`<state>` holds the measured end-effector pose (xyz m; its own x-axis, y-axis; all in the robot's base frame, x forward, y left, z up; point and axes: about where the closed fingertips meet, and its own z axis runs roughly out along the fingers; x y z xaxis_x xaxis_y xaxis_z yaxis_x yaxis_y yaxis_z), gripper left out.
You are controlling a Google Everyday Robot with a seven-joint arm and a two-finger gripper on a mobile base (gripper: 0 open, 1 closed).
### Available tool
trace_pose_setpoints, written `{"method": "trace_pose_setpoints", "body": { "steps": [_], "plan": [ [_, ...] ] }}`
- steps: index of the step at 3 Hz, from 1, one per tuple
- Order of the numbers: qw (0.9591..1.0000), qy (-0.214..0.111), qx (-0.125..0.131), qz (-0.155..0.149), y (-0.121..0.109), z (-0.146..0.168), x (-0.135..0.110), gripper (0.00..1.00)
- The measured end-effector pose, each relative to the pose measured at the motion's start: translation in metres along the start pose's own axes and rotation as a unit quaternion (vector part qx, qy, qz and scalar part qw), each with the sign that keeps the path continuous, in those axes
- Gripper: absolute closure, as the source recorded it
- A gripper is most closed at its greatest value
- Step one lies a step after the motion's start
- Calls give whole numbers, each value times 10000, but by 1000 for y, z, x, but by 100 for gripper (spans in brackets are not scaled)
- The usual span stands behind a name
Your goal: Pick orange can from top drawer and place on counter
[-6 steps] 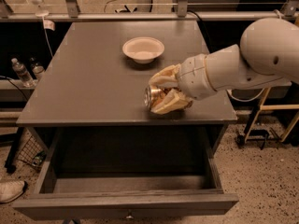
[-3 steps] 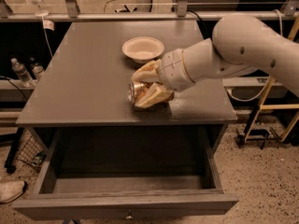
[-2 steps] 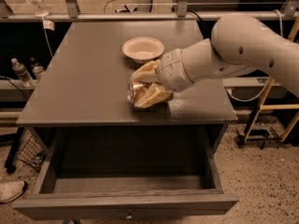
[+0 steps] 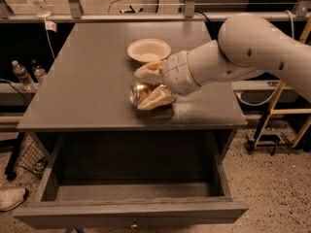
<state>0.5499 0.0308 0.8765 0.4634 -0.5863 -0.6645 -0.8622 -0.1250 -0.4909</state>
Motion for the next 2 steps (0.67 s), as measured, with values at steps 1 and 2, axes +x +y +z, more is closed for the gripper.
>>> {"method": "trace_pose_setpoints", "body": {
  "steps": [1, 2],
  "plan": [
    [10000, -4, -6, -11, 0, 1, -1, 0],
    [10000, -4, -7, -12, 0, 1, -2, 0]
  ]
}}
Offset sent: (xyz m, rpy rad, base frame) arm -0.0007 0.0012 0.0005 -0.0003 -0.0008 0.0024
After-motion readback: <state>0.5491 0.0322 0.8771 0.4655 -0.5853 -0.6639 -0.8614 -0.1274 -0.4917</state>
